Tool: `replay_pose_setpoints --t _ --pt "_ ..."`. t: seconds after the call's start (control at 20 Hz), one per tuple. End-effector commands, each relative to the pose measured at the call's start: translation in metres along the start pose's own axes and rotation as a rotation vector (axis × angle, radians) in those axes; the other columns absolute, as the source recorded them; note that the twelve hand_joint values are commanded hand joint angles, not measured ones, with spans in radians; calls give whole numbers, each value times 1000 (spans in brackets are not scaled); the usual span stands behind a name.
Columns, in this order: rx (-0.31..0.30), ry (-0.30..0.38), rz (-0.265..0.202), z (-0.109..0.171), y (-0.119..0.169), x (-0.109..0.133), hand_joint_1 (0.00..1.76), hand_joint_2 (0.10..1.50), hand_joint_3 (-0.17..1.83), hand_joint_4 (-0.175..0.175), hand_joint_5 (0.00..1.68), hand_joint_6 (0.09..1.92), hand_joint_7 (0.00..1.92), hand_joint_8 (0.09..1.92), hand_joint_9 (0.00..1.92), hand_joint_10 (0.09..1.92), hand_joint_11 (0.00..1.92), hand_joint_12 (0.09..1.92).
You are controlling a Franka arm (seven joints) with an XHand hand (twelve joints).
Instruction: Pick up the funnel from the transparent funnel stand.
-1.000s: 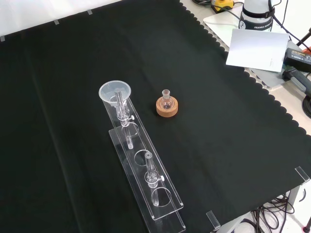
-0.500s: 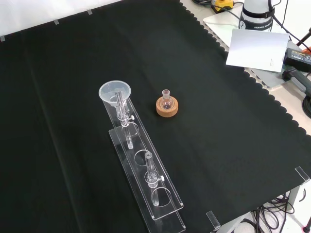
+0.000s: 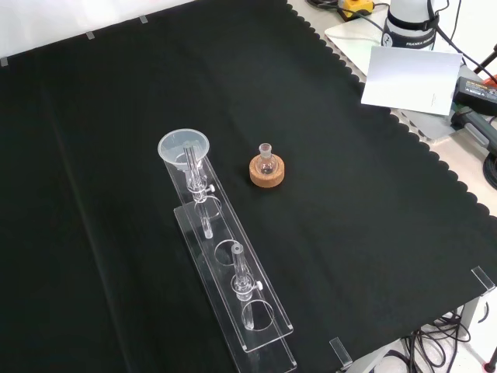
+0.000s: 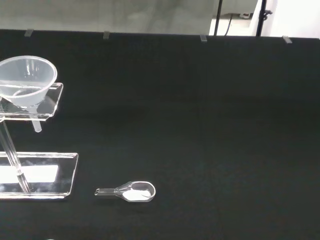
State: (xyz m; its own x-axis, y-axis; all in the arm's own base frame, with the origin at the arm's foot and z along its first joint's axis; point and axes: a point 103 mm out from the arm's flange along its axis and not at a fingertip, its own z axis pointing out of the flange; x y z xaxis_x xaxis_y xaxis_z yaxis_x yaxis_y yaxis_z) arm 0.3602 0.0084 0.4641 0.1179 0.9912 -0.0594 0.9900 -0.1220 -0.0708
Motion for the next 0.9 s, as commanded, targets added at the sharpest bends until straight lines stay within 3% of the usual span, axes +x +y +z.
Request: replay_pose_setpoints --t 0.05,0.35,0.65,0.9 --pt "32 -7 -68 15 80 20 85 1123 354 34 143 87 133 109 120 637 0 1365" --pt "107 -29 -122 35 132 46 378 983 288 29 171 87 156 145 157 661 4 1417" --pt "173 -39 -163 54 162 78 497 887 264 25 171 87 135 164 162 679 39 1461" --pt "245 -32 -183 70 176 96 534 776 390 26 153 87 20 393 144 741 87 1499"
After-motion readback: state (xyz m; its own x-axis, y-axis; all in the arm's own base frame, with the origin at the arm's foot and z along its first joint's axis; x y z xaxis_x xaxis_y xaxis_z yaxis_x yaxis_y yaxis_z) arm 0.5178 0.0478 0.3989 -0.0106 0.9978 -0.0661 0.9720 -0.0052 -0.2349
